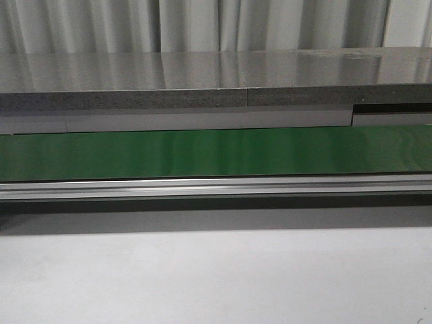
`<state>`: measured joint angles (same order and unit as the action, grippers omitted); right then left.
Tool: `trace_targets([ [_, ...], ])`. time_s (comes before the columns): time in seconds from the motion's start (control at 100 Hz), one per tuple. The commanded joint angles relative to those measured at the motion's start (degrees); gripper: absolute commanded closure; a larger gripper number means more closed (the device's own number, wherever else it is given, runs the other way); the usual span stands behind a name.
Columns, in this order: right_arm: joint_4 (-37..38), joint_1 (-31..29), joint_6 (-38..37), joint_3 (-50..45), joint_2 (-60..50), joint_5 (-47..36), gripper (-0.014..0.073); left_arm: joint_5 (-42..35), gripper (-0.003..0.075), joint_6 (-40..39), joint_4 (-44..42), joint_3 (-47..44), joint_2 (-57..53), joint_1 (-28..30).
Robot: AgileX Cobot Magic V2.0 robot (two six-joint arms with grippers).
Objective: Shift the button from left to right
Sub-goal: 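Lower the open left gripper around the yellow-capped button's black body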
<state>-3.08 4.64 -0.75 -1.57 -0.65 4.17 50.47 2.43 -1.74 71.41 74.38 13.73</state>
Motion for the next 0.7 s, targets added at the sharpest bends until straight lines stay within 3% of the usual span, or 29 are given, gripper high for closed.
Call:
trace_targets([
  [0.0, 0.03, -0.24, 0.15, 0.97, -0.98, -4.68, 0.0660, -3.98, 0.0176, 5.45, 8.42, 2.46, 2.01, 4.32],
  [0.28, 0.03, -0.24, 0.15, 0.97, -0.98, -4.68, 0.0660, -3.18, 0.0176, 9.28, 18.48, 2.46, 13.19, 13.84],
  [0.69, 0.03, -0.24, 0.15, 0.97, -0.98, -4.68, 0.0660, -5.13, 0.0176, 9.38, 18.84, 2.46, 24.50, 14.01],
])
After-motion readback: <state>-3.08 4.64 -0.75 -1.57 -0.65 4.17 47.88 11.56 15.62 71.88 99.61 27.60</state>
